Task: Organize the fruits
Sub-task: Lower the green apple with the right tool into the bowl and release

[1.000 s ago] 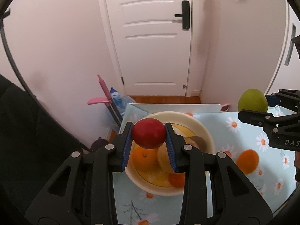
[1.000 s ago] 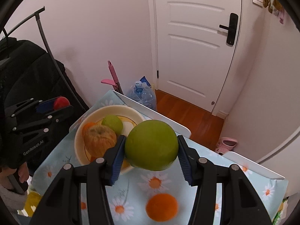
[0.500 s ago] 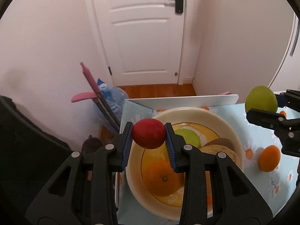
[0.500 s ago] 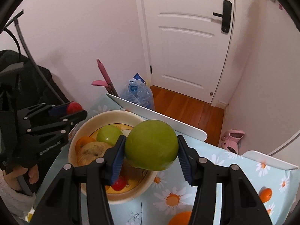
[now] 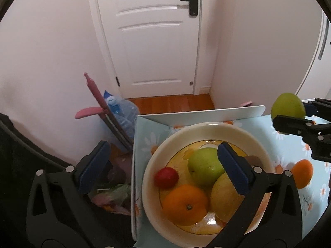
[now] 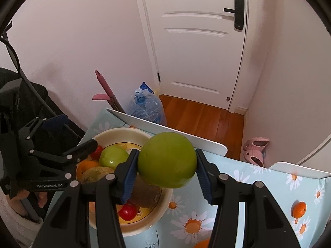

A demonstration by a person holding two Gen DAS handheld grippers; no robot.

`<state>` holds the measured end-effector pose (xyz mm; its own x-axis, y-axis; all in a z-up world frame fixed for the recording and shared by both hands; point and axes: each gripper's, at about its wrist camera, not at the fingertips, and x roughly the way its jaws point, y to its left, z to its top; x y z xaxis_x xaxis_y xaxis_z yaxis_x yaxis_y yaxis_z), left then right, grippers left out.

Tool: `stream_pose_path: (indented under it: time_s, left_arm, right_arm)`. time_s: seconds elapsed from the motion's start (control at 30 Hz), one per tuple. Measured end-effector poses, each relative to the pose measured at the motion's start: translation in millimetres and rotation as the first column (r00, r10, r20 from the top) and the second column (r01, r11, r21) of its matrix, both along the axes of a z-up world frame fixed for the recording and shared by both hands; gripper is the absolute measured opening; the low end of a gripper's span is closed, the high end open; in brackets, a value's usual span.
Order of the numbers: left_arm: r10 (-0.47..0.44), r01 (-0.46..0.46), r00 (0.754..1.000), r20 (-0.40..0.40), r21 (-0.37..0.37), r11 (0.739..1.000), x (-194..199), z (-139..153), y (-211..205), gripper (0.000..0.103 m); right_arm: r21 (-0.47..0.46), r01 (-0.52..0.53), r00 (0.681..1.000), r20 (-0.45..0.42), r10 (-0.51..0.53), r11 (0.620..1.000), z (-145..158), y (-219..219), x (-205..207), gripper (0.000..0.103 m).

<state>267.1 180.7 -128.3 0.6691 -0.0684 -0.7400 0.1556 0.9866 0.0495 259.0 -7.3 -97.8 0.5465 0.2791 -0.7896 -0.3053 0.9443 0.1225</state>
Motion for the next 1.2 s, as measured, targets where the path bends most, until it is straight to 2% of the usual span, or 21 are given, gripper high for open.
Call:
stream_pose_path:
  time_s: [0.3,0.57,0.97,1.2]
  left_arm:
    - [0.076,-0.076,0.997,0.007,-0.047,0.996,-22.9,21.2,11.2,0.103]
    - [0.150,-0.149,0.989,0.007,-0.056,0.987,-48.4,34.9,18.8,0.103]
    - [0.215,-0.217,0.976,-0.036,-0.059,0.974,-70.6,19.5,25.5,0.103]
    - [0.223,-0.225,0.974,-0.048,-0.061,0.972,-74.4,12.4,25.3,0.103]
  right_arm:
    - [0.008,-0.050,0.999,-0.018,0.050,0.999,7.8,-0.9,5.2,0.049]
    - [0.014,-0.162,0.986,-0.041,0.162,0.987,8.1,12.6,14.5,0.049]
    - [0.052,-0.306,0.945,-0.105,0.310,0.951,-23.9,27.9,34.1,0.049]
    - [0.040,-0.329,0.933,-0.141,0.331,0.943,-41.0,36.6,40.0,0.049]
